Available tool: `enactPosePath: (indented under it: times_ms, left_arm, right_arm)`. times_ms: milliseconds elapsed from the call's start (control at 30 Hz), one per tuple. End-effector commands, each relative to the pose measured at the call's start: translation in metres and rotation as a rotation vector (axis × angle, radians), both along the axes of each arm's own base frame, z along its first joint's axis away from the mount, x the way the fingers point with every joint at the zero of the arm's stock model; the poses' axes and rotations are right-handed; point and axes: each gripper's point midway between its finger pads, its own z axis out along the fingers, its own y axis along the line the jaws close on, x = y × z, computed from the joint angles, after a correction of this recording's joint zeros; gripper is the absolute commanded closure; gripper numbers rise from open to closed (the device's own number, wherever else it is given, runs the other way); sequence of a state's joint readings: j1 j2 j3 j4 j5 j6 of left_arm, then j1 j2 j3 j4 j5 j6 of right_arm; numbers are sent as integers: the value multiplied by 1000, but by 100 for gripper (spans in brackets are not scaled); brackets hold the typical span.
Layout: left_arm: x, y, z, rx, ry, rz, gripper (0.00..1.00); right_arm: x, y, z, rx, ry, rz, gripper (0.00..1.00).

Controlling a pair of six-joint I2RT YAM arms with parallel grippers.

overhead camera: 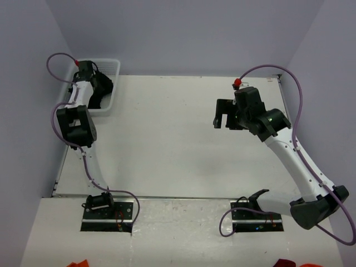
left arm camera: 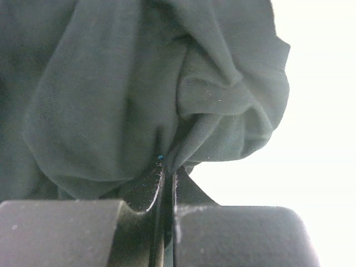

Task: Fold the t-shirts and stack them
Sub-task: Grab crumpled tshirt from bin with the left arm, then move the tshirt to the center of the board

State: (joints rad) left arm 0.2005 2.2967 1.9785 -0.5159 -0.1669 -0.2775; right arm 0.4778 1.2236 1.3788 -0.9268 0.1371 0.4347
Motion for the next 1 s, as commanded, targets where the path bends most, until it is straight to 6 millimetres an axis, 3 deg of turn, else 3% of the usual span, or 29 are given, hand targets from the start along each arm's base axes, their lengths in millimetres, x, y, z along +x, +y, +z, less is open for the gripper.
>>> enactPosePath:
  times_ms: [0,67,100,133,167,233,267,333,367,400,467,533,567,633,667,700,733,767,833,867,900,933,967]
  left_arm:
    - [36,-30,167,-34,-446,-172,100]
    - [37,-48,215,-45,-559,-263,100]
    - [30,-59,260,-45,-658,-313,100]
    - [24,-65,282,-42,-703,-342,100]
    - [11,-72,320,-38,-775,-367,100]
    - [-7,-87,370,-44,-884,-429,100]
    - [-28,-99,406,-68,-966,-458,100]
    - [-49,-122,439,-115,-1054,-547,100]
    - [-68,-141,464,-174,-1116,-626,100]
    - [-76,-157,472,-221,-1130,-680,100]
    - [-111,-192,509,-290,-1225,-838,100]
    - [-135,-225,521,-357,-1254,-941,100]
    - [-162,-253,538,-400,-1297,-1046,100]
    - [-192,-277,555,-420,-1334,-1160,100]
    - [-219,-299,565,-519,-1344,-1228,100]
    - [-226,-309,558,-594,-1326,-1253,100]
    - [-249,-316,569,-606,-1393,-1332,100]
    - [-274,-329,574,-726,-1376,-1375,100]
    - [-286,-343,561,-782,-1321,-1426,100]
    - [-304,-347,562,-794,-1316,-1451,100]
    - [-294,-352,540,-821,-1258,-1428,100]
    - [-298,-350,532,-798,-1237,-1396,100]
    - [-277,-352,491,-827,-1127,-1325,100]
  right_arm:
    - [-4,-2,8,14,-26,-13,1]
    - [-3,-7,9,-3,-36,-28,1]
    - [-1,-11,10,-18,-47,-42,1]
    - [0,-13,11,-25,-52,-51,1]
    - [1,-12,12,-23,-60,-54,1]
    - [2,-12,14,-17,-68,-57,1]
    - [3,-11,14,-7,-74,-61,1]
    - [2,-13,12,-8,-72,-67,1]
    - [2,-13,11,-11,-71,-74,1]
    - [3,-15,11,-17,-73,-83,1]
    - [4,-19,12,-26,-91,-99,1]
    - [5,-22,8,-34,-99,-118,1]
    - [7,-22,9,-24,-108,-122,1]
    - [6,-22,0,-25,-96,-129,1]
    - [6,-21,-2,-13,-90,-140,1]
    - [4,-23,-8,-20,-79,-153,1]
    - [4,-25,-11,-12,-77,-181,1]
    - [5,-33,-12,-27,-96,-223,1]
    - [4,-43,-7,-21,-122,-299,1]
    - [5,-54,-1,-33,-169,-342,1]
    - [5,-56,3,-24,-195,-355,1]
    - [9,-56,9,-16,-234,-350,1]
    - [7,-59,10,-12,-252,-356,1]
